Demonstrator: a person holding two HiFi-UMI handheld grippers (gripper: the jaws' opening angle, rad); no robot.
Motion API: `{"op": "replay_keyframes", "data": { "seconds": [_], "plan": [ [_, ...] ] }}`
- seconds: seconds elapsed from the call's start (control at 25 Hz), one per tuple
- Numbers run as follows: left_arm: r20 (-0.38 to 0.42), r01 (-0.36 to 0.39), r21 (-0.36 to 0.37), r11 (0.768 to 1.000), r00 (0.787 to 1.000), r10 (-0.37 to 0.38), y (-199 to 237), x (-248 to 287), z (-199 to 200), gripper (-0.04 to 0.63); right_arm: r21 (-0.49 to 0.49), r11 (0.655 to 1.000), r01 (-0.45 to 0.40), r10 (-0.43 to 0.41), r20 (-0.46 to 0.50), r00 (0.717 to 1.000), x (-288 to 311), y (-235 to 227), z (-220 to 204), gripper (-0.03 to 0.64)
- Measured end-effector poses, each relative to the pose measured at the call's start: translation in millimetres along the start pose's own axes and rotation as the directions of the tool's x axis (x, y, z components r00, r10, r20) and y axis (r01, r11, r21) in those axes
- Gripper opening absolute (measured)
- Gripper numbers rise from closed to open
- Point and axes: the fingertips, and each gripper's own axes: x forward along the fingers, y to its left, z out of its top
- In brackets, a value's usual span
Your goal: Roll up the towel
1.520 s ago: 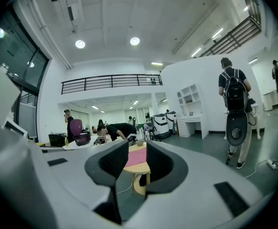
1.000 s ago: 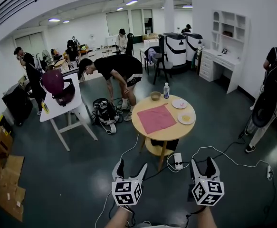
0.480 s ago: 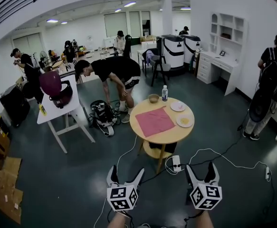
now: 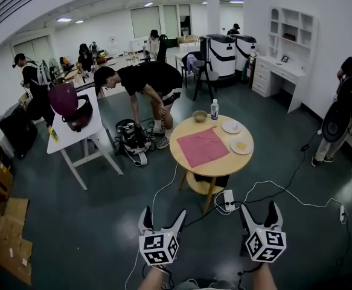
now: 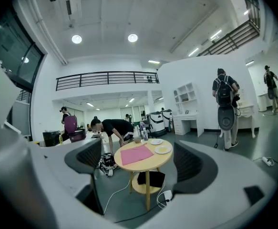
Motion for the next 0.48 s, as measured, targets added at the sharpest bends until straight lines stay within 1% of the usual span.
{"op": "replay_keyframes", "data": {
  "seconds": [0.16, 0.48],
  "plan": [
    [0.001, -0.016, -0.017, 1.0, 1.0, 0.016, 16, 4, -3, 0.523, -0.015, 1.0, 0.004, -0.004, -0.013, 1.0, 5, 5, -5, 0.479],
    [-0.035, -0.035, -0.026, 0.999, 0.999, 0.034, 34, 23, -13, 0.523, -0.011, 1.0, 0.02, -0.02, -0.025, 0.999, 30, 1, -9, 0.476]
  ]
}}
